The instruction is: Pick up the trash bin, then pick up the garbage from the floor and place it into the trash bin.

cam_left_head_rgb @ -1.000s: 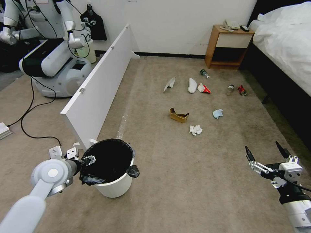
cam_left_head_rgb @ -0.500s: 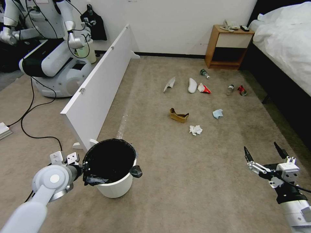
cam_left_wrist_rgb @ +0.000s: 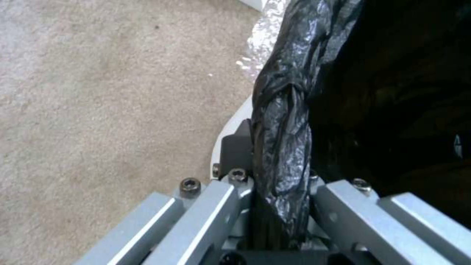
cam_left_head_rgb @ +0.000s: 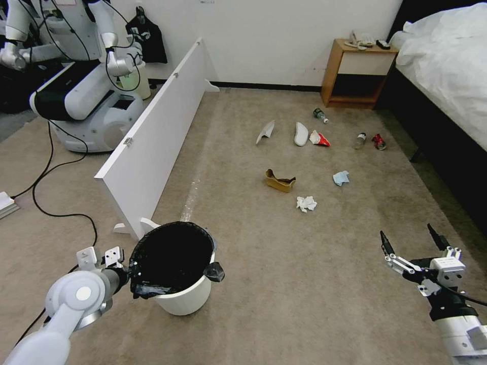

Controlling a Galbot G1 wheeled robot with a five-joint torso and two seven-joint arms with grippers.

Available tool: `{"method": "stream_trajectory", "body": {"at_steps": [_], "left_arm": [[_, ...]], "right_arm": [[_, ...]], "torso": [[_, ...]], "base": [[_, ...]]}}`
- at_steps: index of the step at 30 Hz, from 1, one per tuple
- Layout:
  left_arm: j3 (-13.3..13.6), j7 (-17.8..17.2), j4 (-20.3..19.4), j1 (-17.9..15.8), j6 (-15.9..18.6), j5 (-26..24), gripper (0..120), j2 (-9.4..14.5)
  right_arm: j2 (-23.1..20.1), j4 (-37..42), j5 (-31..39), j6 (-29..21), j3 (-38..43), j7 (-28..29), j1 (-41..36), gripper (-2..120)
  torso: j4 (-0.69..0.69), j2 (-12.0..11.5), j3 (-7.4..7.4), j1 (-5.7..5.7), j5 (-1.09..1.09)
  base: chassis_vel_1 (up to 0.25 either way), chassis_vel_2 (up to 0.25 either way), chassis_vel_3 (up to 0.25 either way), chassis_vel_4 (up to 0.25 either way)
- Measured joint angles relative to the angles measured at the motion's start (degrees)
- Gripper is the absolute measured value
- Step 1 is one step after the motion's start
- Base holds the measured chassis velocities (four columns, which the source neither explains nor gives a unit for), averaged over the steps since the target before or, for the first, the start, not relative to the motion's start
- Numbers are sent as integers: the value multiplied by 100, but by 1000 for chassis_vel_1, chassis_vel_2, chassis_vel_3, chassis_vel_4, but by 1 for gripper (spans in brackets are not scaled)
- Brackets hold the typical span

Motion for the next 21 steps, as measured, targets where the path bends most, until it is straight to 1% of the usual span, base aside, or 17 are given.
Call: {"method": "stream_trajectory", "body": {"at_steps": [2, 3, 5, 6, 7, 9, 11, 12, 13, 14, 15, 16, 17, 18, 19, 20, 21], "left_arm": [[-74, 186, -58, 118, -46, 127, 2, -20], [-74, 186, -58, 118, -46, 127, 2, -20], [-185, 451, -156, 280, -106, 322, 2, -40], [-185, 451, -156, 280, -106, 322, 2, -40], [-237, 627, -207, 360, -171, 486, 2, -50], [-255, 697, -230, 387, -205, 555, 2, -53], [-313, 975, -368, 483, -339, 805, 2, -67], [-313, 975, -368, 483, -339, 805, 2, -67], [-329, 1228, -443, 531, -483, 1094, 2, -93], [-329, 1228, -443, 531, -483, 1094, 2, -93], [-353, 1465, -517, 590, -592, 1416, 2, -111], [-353, 1465, -517, 590, -592, 1416, 2, -111], [-386, 1800, -633, 688, -741, 1893, 2, -155], [-396, 1932, -684, 733, -803, 2075, 2, -174], [-423, 2185, -787, 816, -943, 2405, 2, -213], [-423, 2185, -787, 816, -943, 2405, 2, -213], [-453, 2423, -897, 898, -1105, 2730, 2, -257]], "right_arm": [[16, 19, -12, 9, 0, -3, -3, 100], [16, 19, -12, 9, 0, -3, -3, 100], [28, 55, -16, 24, 18, -5, -23, 100], [28, 55, -16, 24, 18, -5, -23, 100], [40, 76, -16, 34, 36, -6, -30, 100], [46, 85, -16, 36, 41, -6, -33, 100], [80, 124, -26, 43, 60, -6, -47, 100], [80, 124, -26, 43, 60, -6, -47, 100], [107, 149, -49, 57, 72, -6, -64, 100], [107, 149, -49, 57, 72, -6, -64, 100], [133, 179, -70, 68, 85, -4, -81, 100], [133, 179, -70, 68, 85, -4, -81, 100], [186, 247, -96, 76, 117, 25, -119, 100], [206, 275, -106, 80, 139, 44, -133, 100], [242, 321, -129, 83, 186, 80, -160, 100], [242, 321, -129, 83, 186, 80, -160, 100], [286, 368, -152, 90, 240, 126, -188, 100]], "torso": [[0, 0, 0, 0, 0], [0, 0, 0, 0, 0], [0, 0, 0, 0, 0], [0, 0, 0, 0, 0], [0, 0, 0, 0, 0], [0, 0, 0, 0, 0], [0, 0, 0, 0, 1], [0, 0, 0, 0, 1], [-1, 0, 0, 0, 0], [-1, 0, 0, 0, 0], [-1, 0, 0, 0, 0], [-1, 0, 0, 0, 0], [0, 0, 0, 0, 1], [0, 0, 0, 0, 0], [0, 0, 0, 0, 0], [0, 0, 0, 0, 0], [0, 0, 0, 0, 1]], "base": [[0, 0, 0, 0], [0, 0, 0, 0], [0, 0, 0, 0], [0, 0, 0, 0], [0, 0, 0, 0], [0, 0, 0, 0], [0, 0, 0, 0], [0, 0, 0, 0], [0, 0, 0, 0], [0, 0, 0, 0], [0, 0, 0, 0], [0, 0, 0, 0], [0, 0, 0, 0], [0, 0, 0, 0], [0, 0, 0, 0], [0, 0, 0, 0], [0, 0, 0, 0]]}}
